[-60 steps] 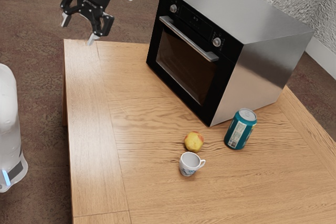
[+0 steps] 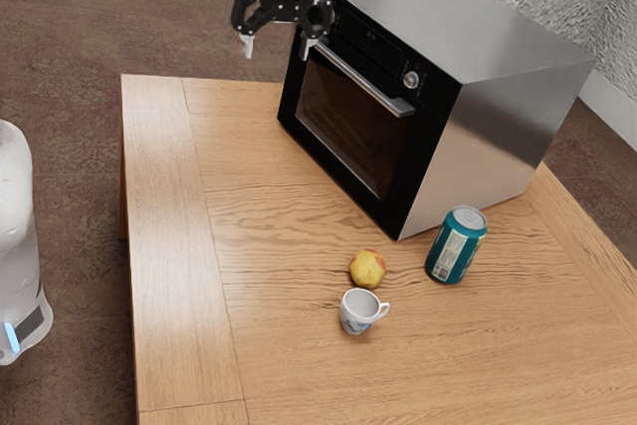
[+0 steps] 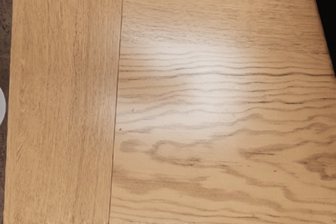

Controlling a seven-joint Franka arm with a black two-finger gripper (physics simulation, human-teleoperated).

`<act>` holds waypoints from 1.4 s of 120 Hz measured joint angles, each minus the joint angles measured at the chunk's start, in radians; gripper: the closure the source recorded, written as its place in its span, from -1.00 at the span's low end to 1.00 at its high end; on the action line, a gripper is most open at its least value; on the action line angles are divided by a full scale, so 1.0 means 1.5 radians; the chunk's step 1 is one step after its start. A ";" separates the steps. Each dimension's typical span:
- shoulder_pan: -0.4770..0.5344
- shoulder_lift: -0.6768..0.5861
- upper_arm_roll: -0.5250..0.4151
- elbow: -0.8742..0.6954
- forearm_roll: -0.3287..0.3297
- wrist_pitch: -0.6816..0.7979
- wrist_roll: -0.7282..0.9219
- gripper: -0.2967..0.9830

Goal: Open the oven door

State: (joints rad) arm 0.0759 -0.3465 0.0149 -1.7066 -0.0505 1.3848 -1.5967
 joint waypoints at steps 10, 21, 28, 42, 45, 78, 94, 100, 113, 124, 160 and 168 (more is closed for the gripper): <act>0.001 0.007 0.002 -0.013 0.001 0.074 -0.044 -0.54; 0.023 0.022 0.007 -0.017 -0.002 0.154 -0.080 -0.54; 0.038 0.031 0.012 -0.018 -0.005 0.192 -0.097 -0.54; 0.050 0.059 0.016 -0.019 -0.016 0.249 -0.124 -0.54; 0.050 0.061 0.016 -0.026 -0.018 0.261 -0.129 -0.54; 0.050 0.046 0.025 -0.098 -0.034 0.365 -0.171 -0.54; 0.050 0.043 0.026 -0.126 -0.037 0.395 -0.186 -0.54; 0.051 0.043 0.026 -0.129 -0.037 0.404 -0.190 -0.54; 0.051 0.046 0.026 -0.135 -0.037 0.417 -0.199 -0.54; 0.051 0.045 0.026 -0.154 -0.040 0.426 -0.206 -0.54; 0.052 0.030 0.035 -0.187 -0.046 0.446 -0.221 -0.53; 0.052 0.022 0.037 -0.197 -0.047 0.449 -0.224 -0.53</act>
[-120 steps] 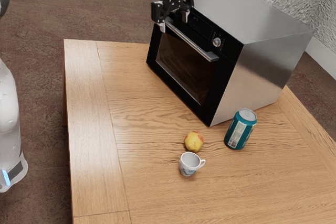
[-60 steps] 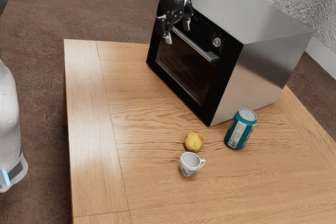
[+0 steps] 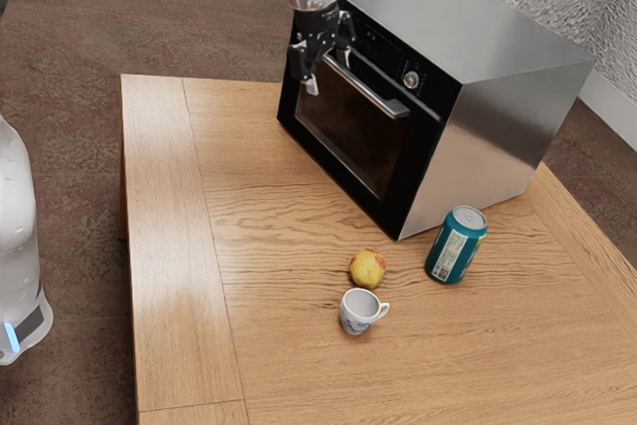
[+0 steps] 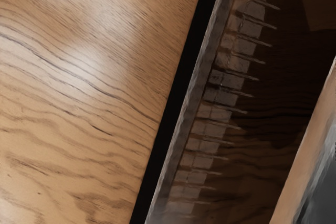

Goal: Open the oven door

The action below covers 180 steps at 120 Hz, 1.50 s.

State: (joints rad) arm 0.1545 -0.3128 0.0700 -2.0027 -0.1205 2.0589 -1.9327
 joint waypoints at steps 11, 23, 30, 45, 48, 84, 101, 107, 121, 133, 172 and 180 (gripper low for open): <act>0.000 -0.012 0.003 -0.014 0.000 0.004 -0.003 -0.53; 0.000 -0.025 0.005 -0.026 0.000 0.007 -0.006 -0.54; 0.000 -0.033 0.008 -0.033 0.000 0.008 -0.007 -0.54; -0.001 -0.041 0.013 -0.042 0.000 0.010 -0.010 -0.54; -0.001 -0.042 0.013 -0.044 0.000 0.011 -0.010 -0.54; -0.001 -0.047 0.018 -0.060 -0.001 0.013 -0.015 -0.54; -0.001 -0.052 0.022 -0.073 -0.001 0.015 -0.016 -0.54; -0.001 -0.055 0.023 -0.081 0.000 0.017 -0.017 -0.53; -0.002 -0.058 0.024 -0.087 0.000 0.020 -0.017 -0.53; 0.001 -0.067 0.024 -0.094 0.000 0.022 -0.018 -0.53; 0.004 -0.107 0.035 -0.129 0.001 0.025 -0.020 -0.53; 0.004 -0.117 0.038 -0.137 0.000 0.025 -0.020 -0.53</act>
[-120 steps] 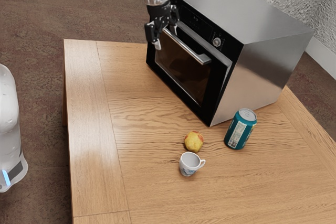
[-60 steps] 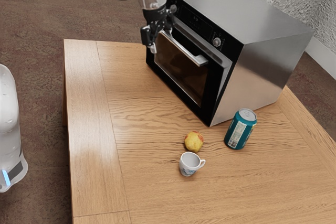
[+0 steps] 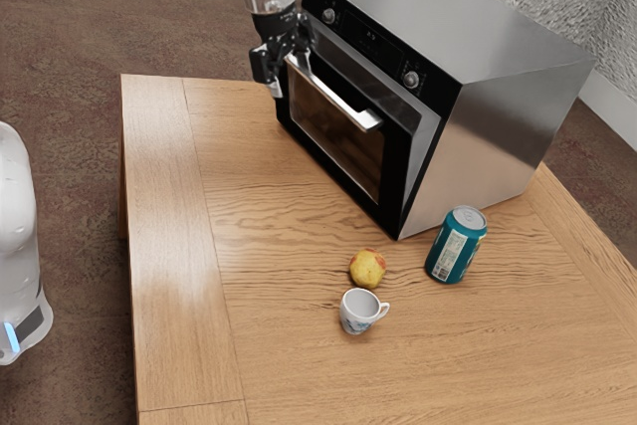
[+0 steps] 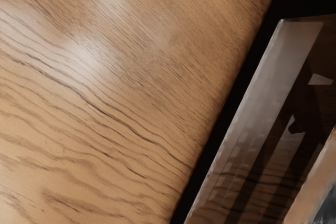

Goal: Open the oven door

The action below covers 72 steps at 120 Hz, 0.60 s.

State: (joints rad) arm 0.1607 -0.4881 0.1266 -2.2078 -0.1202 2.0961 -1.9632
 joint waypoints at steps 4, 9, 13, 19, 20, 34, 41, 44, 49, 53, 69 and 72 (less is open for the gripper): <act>0.000 -0.005 0.001 -0.004 0.000 0.000 0.000 -0.53; 0.000 -0.011 0.004 -0.009 -0.001 0.000 0.000 -0.53; 0.001 -0.018 0.005 -0.015 -0.001 0.000 0.000 -0.53; 0.009 -0.032 0.008 -0.025 -0.001 0.000 0.000 -0.53; 0.011 -0.036 0.008 -0.028 -0.001 0.000 0.000 -0.53; 0.026 -0.071 0.021 -0.052 -0.001 0.000 0.001 -0.53; 0.033 -0.085 0.025 -0.063 0.000 0.000 0.001 -0.53; 0.043 -0.092 0.028 -0.067 0.000 -0.001 0.003 -0.53; 0.075 -0.109 0.031 -0.078 -0.003 -0.004 0.005 -0.53; 0.122 -0.126 0.033 -0.083 -0.012 -0.012 0.006 -0.53; 0.213 -0.173 0.048 -0.089 -0.030 -0.059 0.012 -0.53; 0.219 -0.181 0.045 -0.088 -0.032 -0.069 0.012 -0.53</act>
State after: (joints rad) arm 0.4898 -0.7603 0.1943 -2.3400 -0.1678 1.9927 -1.9448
